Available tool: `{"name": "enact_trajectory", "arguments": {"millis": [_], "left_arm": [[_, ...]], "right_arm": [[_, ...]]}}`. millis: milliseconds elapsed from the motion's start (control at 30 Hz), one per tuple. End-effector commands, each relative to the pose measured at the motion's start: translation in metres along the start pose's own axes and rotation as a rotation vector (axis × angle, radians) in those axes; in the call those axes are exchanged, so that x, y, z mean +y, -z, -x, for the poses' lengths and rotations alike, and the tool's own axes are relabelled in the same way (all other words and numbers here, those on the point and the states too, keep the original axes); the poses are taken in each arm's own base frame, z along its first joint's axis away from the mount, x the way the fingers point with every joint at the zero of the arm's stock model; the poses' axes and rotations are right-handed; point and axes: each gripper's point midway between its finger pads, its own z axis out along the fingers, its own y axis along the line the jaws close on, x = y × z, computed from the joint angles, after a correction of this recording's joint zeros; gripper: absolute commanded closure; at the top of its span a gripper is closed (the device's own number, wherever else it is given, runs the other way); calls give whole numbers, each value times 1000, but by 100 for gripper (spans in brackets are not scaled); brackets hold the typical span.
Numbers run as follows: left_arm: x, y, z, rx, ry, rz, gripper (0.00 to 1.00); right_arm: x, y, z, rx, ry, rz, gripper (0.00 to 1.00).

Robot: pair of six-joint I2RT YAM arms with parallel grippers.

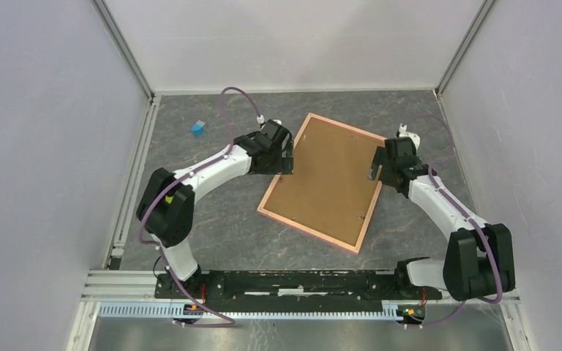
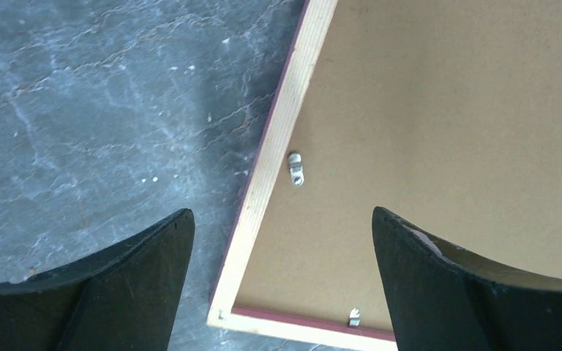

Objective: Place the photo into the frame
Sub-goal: Adjust the photo frame at the center of the board, then install the photo frame at the center of the board.

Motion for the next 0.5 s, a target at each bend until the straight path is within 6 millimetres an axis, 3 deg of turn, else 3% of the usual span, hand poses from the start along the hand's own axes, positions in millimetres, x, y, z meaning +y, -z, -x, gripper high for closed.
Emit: {"name": "enact_trajectory", "arguments": {"millis": [0,133,200,467], "left_arm": [[-18,-6,18,2,-44,-43,7],[-21,-26,3,63,-58,-45,14],[-19,-32,-1,75,-65,-32,18],[-10,-45,-12,86,-102,25,25]], "right_arm": [[-1,-9,0,-46,-56,18,14],[8,-23,-24,35,-15,66,18],[7,-29,-34,59,-5,61,26],[2,-37,-49,83,10,45,46]]}}
